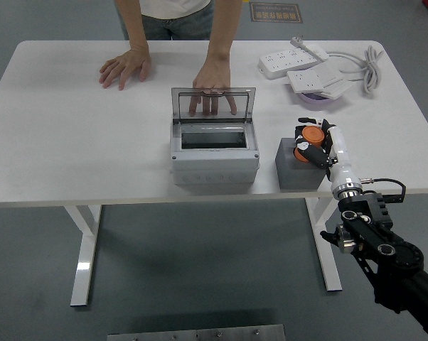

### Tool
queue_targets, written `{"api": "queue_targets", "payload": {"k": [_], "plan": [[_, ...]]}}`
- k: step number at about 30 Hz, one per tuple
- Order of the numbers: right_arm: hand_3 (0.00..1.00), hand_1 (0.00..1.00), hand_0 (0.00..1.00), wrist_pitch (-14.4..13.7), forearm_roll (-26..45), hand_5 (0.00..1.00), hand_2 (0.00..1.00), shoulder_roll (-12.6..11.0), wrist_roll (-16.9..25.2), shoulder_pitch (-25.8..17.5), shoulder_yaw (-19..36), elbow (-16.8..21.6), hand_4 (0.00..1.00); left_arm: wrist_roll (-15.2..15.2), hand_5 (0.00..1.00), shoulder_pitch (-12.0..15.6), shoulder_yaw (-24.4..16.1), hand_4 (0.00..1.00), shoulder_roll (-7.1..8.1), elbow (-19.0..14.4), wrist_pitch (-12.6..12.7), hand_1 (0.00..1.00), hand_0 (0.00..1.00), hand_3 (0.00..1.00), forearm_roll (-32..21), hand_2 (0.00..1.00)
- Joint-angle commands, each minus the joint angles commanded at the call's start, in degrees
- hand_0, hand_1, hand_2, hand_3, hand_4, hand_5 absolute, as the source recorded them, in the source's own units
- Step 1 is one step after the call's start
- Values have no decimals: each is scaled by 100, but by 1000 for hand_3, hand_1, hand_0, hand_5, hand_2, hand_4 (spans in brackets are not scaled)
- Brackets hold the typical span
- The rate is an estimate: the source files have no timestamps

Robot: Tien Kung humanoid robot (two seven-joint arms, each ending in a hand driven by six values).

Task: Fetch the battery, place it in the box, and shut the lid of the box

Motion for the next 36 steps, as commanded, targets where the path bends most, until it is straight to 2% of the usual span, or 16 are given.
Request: {"api": "queue_targets", "payload": {"k": [3,4,10,11,36], "plan": [[544,562,576,1,-4,87,525,0,-12,0,-1,-10,507,-18,518,-1,-4,788,0,1,9,882,798,924,2,832],[520,547,589,-1,-5,124,516,-1,-14,-1,-2,-12,453,-23,524,0,-4,787,0,1,11,881,795,922,1,832],[520,547,589,-11,-15,124,516,-3,-32,-5,-10,-18,453,-27,524,9,-22,787,2,-3,26,881,795,922,25,832],[506,540,579,-13,-18,85,514,-3,-35,-4,-12,-17,449,-26,526,9,-24,786,3,-3,25,880,792,922,28,832],[473,516,559,-65,27,58,505,-23,-50,122,-107,41,471,-39,539,-1,-92,781,-10,4,5,878,792,920,136,837]]}}
